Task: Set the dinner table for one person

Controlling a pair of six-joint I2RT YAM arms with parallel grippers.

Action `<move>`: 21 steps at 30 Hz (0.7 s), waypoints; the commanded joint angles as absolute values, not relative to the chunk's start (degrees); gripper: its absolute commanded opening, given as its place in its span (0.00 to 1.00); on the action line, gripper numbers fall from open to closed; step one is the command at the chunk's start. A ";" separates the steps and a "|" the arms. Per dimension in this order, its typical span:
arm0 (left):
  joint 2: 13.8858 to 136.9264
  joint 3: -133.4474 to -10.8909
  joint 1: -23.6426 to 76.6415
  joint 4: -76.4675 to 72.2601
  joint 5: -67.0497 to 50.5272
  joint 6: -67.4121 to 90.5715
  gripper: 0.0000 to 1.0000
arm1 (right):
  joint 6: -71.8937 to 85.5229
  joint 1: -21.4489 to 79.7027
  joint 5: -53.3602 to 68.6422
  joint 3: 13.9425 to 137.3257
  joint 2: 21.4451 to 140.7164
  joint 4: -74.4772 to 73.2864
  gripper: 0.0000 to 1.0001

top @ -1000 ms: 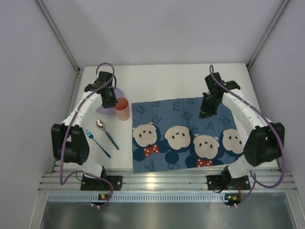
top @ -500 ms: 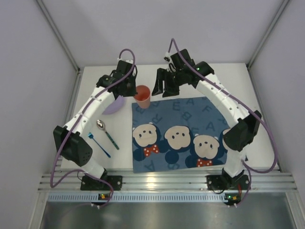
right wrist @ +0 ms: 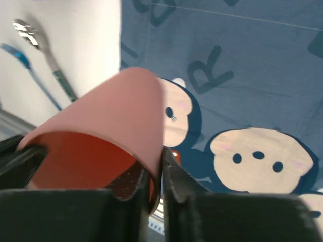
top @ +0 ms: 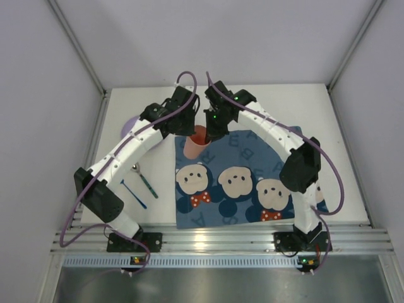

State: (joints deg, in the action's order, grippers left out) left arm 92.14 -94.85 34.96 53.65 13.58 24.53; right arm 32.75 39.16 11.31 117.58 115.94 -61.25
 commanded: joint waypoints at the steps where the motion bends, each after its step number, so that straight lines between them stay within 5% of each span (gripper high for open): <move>1: 89.47 -98.35 37.17 53.61 13.80 26.19 0.04 | 33.22 41.48 6.07 120.76 116.46 -64.50 0.00; 3: 89.56 -98.61 37.53 53.35 14.06 26.63 0.23 | 33.14 41.57 3.35 120.50 116.11 -65.21 0.00; 4: 89.47 -98.79 37.62 53.44 15.80 27.07 0.48 | 32.79 41.49 2.30 120.50 115.93 -66.26 0.00; 8: 86.75 -97.21 37.27 51.42 21.07 26.63 0.84 | 31.38 38.86 -3.07 118.31 113.22 -68.29 0.00; 13: 83.94 -95.72 33.41 52.82 24.26 24.79 0.96 | 29.01 28.14 -7.12 106.91 107.32 -67.94 0.00; 21: 73.39 -79.29 19.61 46.15 13.01 26.81 0.98 | 24.00 8.46 -6.85 101.95 105.99 -65.83 0.00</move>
